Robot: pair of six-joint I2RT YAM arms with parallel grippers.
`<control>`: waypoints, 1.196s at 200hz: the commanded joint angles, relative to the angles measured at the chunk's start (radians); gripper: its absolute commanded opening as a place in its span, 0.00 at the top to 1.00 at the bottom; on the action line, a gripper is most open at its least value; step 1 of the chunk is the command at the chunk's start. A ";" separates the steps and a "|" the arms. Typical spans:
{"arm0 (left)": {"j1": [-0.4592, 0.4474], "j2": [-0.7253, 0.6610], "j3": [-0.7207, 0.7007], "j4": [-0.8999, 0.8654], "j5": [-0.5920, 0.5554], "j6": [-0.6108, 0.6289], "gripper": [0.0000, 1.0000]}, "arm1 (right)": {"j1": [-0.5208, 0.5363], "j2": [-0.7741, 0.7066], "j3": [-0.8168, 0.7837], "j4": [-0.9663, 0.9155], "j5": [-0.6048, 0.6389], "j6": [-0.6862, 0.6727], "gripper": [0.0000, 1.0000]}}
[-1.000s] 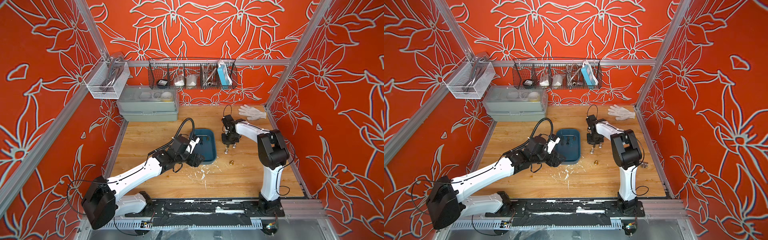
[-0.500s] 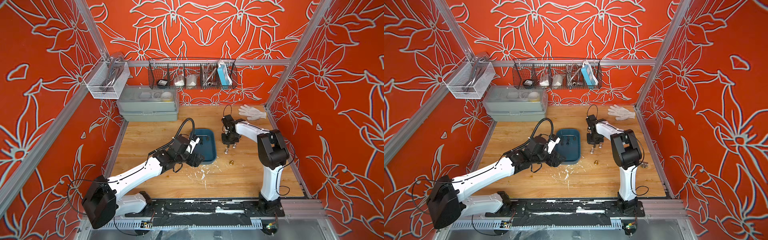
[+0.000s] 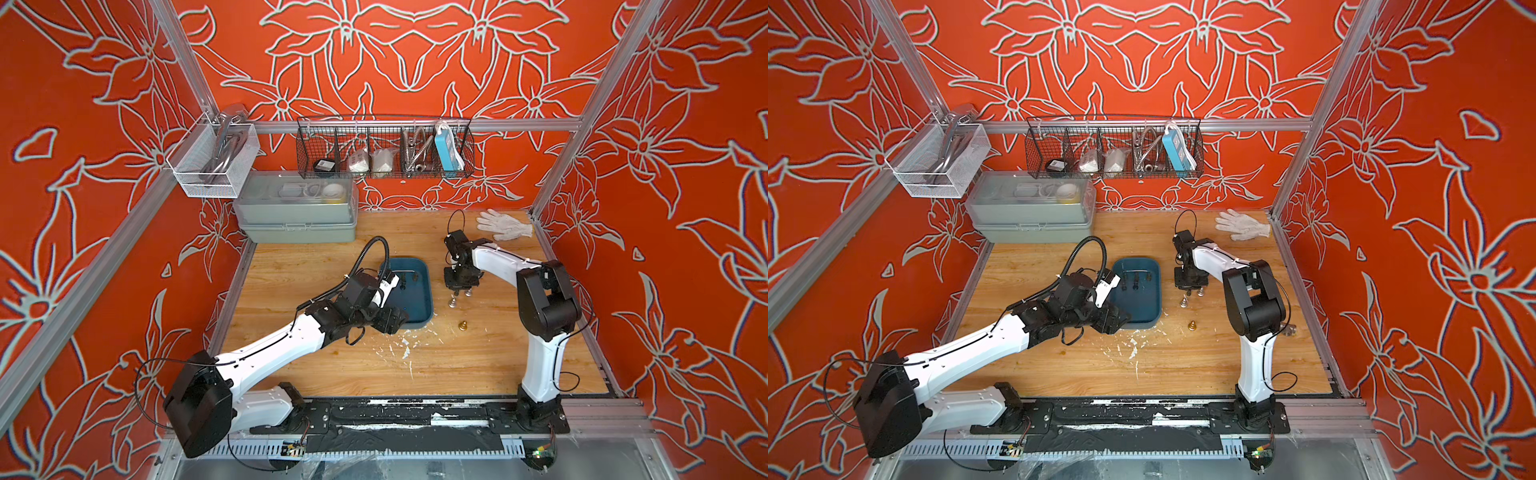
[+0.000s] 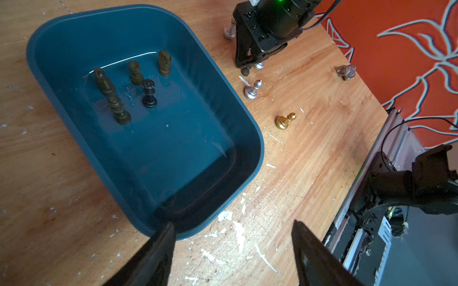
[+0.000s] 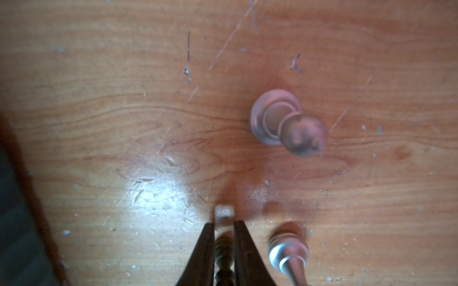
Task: Put the chess pieces into the storage box
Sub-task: Pick up the chess piece at the center of the board.
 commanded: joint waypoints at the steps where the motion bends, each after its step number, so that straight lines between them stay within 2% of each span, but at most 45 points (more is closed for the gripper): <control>1: -0.009 0.009 0.018 -0.018 -0.005 0.022 0.26 | 0.005 -0.025 -0.018 -0.012 0.020 0.005 0.78; 30: -0.009 0.007 0.019 -0.019 -0.004 0.020 0.26 | 0.004 -0.024 -0.022 -0.010 0.023 0.004 0.75; 129: -0.008 0.002 0.021 -0.024 -0.010 0.017 0.26 | 0.005 -0.026 -0.027 0.006 0.018 0.004 0.85; 239: -0.009 0.001 0.027 -0.029 -0.022 0.018 0.26 | 0.005 -0.049 -0.029 0.001 0.012 0.010 0.87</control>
